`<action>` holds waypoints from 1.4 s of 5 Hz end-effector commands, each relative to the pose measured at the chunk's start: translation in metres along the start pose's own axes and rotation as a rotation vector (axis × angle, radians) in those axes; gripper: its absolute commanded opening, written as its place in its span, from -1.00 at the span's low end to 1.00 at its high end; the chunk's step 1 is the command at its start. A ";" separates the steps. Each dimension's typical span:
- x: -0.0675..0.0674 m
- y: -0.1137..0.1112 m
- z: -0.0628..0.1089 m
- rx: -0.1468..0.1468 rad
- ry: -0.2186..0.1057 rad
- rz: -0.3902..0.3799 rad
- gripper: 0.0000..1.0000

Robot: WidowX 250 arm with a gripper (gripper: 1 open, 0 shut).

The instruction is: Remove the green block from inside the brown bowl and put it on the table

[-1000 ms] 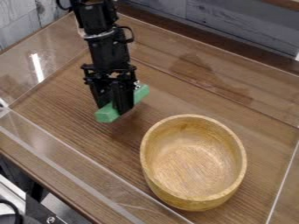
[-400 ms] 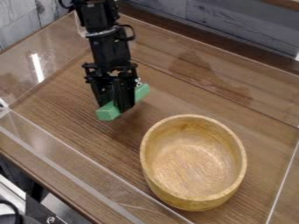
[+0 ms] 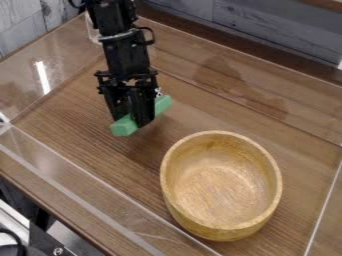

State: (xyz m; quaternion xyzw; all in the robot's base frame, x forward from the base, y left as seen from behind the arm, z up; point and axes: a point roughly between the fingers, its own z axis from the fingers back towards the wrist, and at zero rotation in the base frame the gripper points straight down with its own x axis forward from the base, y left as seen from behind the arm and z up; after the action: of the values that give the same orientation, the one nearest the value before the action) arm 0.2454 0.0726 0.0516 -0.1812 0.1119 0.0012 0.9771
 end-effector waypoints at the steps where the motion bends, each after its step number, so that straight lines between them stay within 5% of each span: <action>1: 0.006 0.002 0.015 0.013 -0.043 0.002 -1.00; 7: 0.010 0.004 0.018 -0.011 -0.007 0.014 -1.00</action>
State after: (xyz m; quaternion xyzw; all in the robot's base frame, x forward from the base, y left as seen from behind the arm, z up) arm 0.2521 0.0753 0.0528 -0.1931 0.1318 0.0054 0.9723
